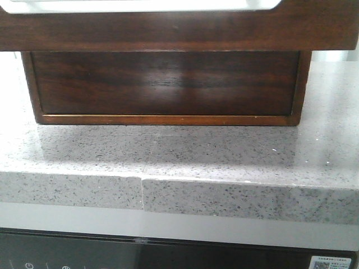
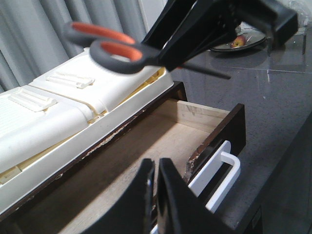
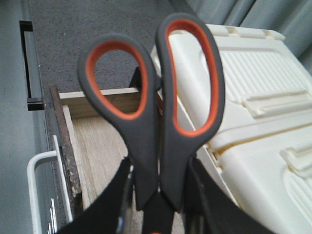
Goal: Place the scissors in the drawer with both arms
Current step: 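Carry the scissors over the open drawer and lower them inside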
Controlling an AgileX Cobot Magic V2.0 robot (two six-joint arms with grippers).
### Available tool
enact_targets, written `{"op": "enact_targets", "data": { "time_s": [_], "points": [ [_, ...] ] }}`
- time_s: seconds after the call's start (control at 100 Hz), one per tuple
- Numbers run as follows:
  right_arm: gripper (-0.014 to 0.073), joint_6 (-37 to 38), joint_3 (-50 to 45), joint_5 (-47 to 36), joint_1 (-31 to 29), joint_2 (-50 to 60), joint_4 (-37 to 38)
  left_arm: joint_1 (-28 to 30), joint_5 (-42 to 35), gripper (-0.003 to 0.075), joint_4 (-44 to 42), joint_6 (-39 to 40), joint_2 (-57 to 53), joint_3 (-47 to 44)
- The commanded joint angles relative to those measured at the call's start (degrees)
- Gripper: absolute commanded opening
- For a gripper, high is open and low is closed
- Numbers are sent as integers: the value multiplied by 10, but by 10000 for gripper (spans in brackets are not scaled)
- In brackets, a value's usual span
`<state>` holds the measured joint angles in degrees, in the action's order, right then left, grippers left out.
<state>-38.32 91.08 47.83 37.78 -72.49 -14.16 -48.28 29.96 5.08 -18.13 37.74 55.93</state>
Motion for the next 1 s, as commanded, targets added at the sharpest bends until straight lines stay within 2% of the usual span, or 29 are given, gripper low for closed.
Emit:
{"op": "enact_targets", "data": {
  "time_s": [0.0, 0.18, 0.79, 0.91, 0.99],
  "points": [
    [-73, -50, 20, -66, 11, -17, -7, 1, -47, -20, 7, 6, 1, 18],
    [-73, -118, 20, -64, 11, -69, -7, 1, -46, -20, 7, 6, 1, 18],
    [-70, -120, 20, -46, 11, -143, -7, 1, -43, -20, 22, 6, 1, 16],
    [8, -120, 20, -33, 11, -148, -7, 1, -40, -20, 23, 6, 1, 16],
    [114, -120, 20, -27, 10, -151, -7, 1, -40, -20, 23, 6, 1, 16]
  ]
}}
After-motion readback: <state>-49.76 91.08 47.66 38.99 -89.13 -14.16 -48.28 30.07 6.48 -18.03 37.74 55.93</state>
